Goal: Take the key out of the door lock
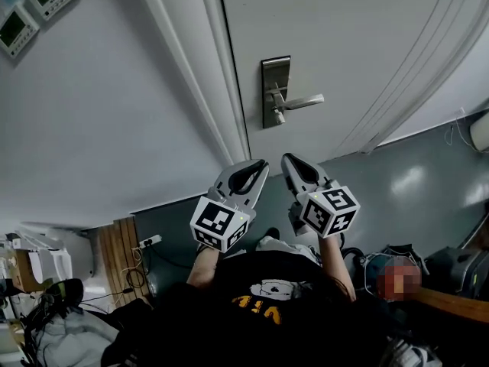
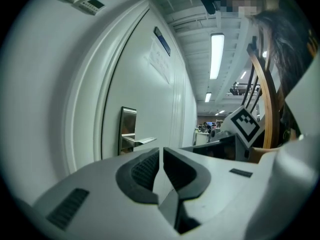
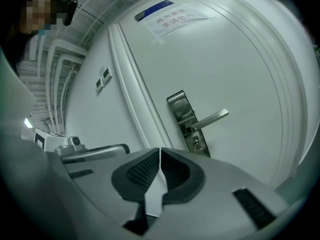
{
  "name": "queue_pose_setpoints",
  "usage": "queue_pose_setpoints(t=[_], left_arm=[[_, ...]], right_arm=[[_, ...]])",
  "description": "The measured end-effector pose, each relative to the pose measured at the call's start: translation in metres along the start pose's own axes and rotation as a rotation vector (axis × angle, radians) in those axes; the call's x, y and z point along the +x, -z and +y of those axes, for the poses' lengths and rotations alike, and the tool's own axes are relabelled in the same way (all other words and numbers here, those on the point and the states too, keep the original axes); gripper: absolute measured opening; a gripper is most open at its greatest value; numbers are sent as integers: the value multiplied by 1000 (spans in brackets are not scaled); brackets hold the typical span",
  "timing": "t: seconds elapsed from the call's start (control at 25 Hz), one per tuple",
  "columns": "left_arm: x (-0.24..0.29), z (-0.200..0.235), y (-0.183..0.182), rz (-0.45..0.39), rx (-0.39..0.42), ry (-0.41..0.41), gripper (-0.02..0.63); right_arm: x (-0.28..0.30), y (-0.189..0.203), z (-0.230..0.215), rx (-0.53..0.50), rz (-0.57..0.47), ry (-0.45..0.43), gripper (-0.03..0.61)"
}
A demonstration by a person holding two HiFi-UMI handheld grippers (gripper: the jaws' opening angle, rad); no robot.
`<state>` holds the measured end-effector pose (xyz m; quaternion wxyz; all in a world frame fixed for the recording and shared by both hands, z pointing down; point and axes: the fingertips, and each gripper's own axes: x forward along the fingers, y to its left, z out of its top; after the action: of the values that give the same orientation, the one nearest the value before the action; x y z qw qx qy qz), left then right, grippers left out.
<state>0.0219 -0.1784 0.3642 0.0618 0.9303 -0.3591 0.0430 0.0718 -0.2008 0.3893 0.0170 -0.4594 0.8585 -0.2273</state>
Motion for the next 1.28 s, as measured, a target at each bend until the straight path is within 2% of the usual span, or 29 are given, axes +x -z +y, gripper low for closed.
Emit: queue_pose_setpoints(t=[0.4,0.84,1.28], left_arm=[[28,3,7,30,8,-18,29],[20,10,24,65,0,-43,29],[27,27,25,49,14,-42,29]], right_arm=[[11,7,-23,44,22,-39,8],[19,22,-29,84,39,-44,8],[41,27,-44,111,61,-43,8]])
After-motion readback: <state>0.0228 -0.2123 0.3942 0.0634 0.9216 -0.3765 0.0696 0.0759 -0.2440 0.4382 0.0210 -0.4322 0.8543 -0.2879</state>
